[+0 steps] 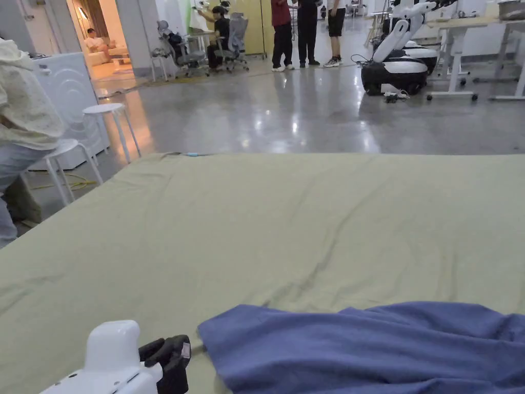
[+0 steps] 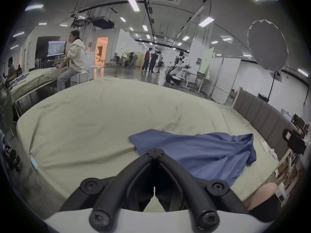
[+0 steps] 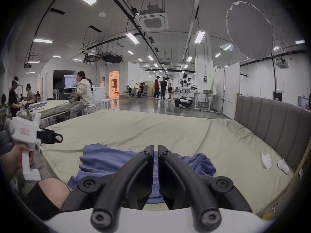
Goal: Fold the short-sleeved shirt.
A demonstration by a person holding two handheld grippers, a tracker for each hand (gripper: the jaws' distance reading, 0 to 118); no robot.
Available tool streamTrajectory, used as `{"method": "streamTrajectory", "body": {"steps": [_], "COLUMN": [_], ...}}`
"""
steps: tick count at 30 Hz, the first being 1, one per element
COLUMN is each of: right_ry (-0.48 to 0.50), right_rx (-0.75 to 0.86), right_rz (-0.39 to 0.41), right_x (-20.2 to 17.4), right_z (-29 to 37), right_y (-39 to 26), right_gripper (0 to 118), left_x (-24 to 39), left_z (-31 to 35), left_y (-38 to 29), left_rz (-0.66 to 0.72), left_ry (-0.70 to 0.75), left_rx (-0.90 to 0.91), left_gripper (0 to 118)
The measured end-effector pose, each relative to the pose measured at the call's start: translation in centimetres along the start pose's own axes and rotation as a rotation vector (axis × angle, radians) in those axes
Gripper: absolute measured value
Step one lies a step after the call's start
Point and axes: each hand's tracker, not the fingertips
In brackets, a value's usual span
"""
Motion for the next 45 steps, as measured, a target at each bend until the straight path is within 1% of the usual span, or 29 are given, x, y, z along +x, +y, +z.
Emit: {"method": "streamTrajectory", "body": {"steps": [3, 4, 5, 6, 7, 11, 13, 14, 15, 16, 17, 18, 19, 20, 21, 22, 23, 25, 26, 28, 30, 31, 34, 35, 36, 37, 40, 41, 45], "right_ry": [0.006, 0.006, 0.004, 0.002, -0.001, -0.016, -0.013, -0.014, -0.016, -0.017, -0.015, -0.011, -0.006, -0.001, 0.003, 0.008, 0.015, 0.026, 0.026, -0.030, -0.136, -0.170, -0.247, -0.258, -0.295, -0.311, -0.248, -0.235, -0.094], "right_rx": [-0.027, -0.032, -0.036, -0.041, -0.046, -0.072, -0.084, -0.087, -0.088, -0.090, -0.091, -0.094, -0.097, -0.101, -0.106, -0.114, -0.119, -0.124, -0.133, -0.148, -0.190, -0.211, -0.386, -0.458, -0.481, -0.491, -0.593, -0.602, -0.617], "right_rz": [0.001, -0.006, -0.014, -0.018, -0.018, -0.003, -0.010, -0.012, -0.011, -0.009, -0.008, -0.008, -0.011, -0.016, -0.026, -0.040, -0.050, -0.051, -0.038, 0.039, 0.105, 0.112, 0.035, 0.010, 0.002, -0.020, -0.206, -0.231, -0.258], "right_x": [-1.0, -1.0, -0.9, -0.9, -0.9, -0.9, -0.9, -0.7, -0.7, -0.7, -0.8, 0.1, 0.5, 0.7, 0.9, -0.1, -0.6, -0.2, 0.4, 1.9, 4.7, 6.2, 12.4, 14.5, 16.4, 17.7, 20.7, 21.1, 20.3], "right_z": [-1.4, -1.6, -1.8, -1.8, -1.8, -1.9, -1.9, -3.3, -3.5, -3.5, -3.3, -4.0, -4.2, -4.2, -4.2, -4.4, -4.6, -4.5, -4.4, -4.4, -4.5, -4.7, -6.1, -6.9, -7.8, -8.6, -11.8, -12.9, -16.4], "right_y": [0.1, 0.1, 0.0, 0.0, 0.0, -0.2, -0.2, -0.9, -1.0, -1.0, -1.0, -1.9, -2.3, -2.5, -2.7, -1.6, -1.0, -0.7, -0.7, -0.4, -0.4, -0.5, -2.2, -3.1, -4.0, -4.9, -7.8, -8.5, -10.1], "right_gripper": [8, 8, 8, 8, 8, 8, 8, 8, 8, 8, 8, 8, 8, 8, 8, 8, 8, 8, 8, 8, 8, 8, 8, 12, 20, 40, 105, 109, 108], "left_x": [-1.1, -1.5, -2.1, -2.6, -2.9, -3.4, -3.1, -2.4, -1.8, -1.1, -0.5, 0.1, 0.8, 1.6, 2.3, 2.4, 2.6, 3.4, 3.8, 4.4, 4.5, 4.9, 4.6, 4.9, 5.0, 5.1, 5.7, 5.7, 5.8], "left_z": [-5.9, -7.5, -9.6, -12.0, -14.0, -19.1, -20.9, -21.3, -20.5, -20.0, -19.5, -19.0, -18.0, -17.5, -16.9, -16.3, -15.5, -14.2, -13.5, -11.8, -10.4, -9.6, -8.3, -7.9, -7.7, -7.7, -8.0, -8.2, -8.7], "left_y": [2.4, 2.9, 3.5, 4.1, 4.3, 2.4, 0.9, 0.0, 0.0, 0.1, 0.4, 0.4, 0.4, 0.1, 0.0, 0.3, 0.8, 1.3, 1.5, 2.5, 3.2, 3.8, 4.7, 5.1, 5.2, 5.2, 5.2, 5.2, 5.1], "left_rz": [-0.037, -0.028, -0.013, -0.007, -0.003, 0.007, 0.004, -0.034, -0.140, -0.155, -0.178, -0.202, -0.217, -0.237, -0.284, -0.289, -0.240, -0.208, -0.230, -0.228, -0.221, -0.211, -0.161, -0.153, -0.156, -0.160, -0.192, -0.189, -0.146], "left_ry": [0.022, 0.036, 0.038, 0.024, 0.017, 0.076, 0.103, 0.108, 0.154, 0.163, 0.132, 0.095, 0.058, 0.059, 0.122, 0.079, -0.023, -0.056, -0.055, -0.094, -0.113, -0.119, -0.136, -0.137, -0.136, -0.134, -0.111, -0.110, -0.111], "left_rx": [-0.075, -0.066, -0.090, -0.180, -0.251, -0.355, -0.457, -0.481, -0.414, -0.377, -0.364, -0.326, -0.303, -0.270, -0.227, -0.200, -0.200, -0.167, -0.159, -0.113, -0.087, -0.068, -0.037, -0.034, -0.033, -0.033, -0.037, -0.047, -0.076], "left_gripper": [3, 41, 89, 118, 118, 118, 113, 113, 113, 111, 101, 81, 32, 3, 3, 3, 3, 3, 3, 3, 3, 3, 3, 3, 3, 3, 3, 3, 3]}}
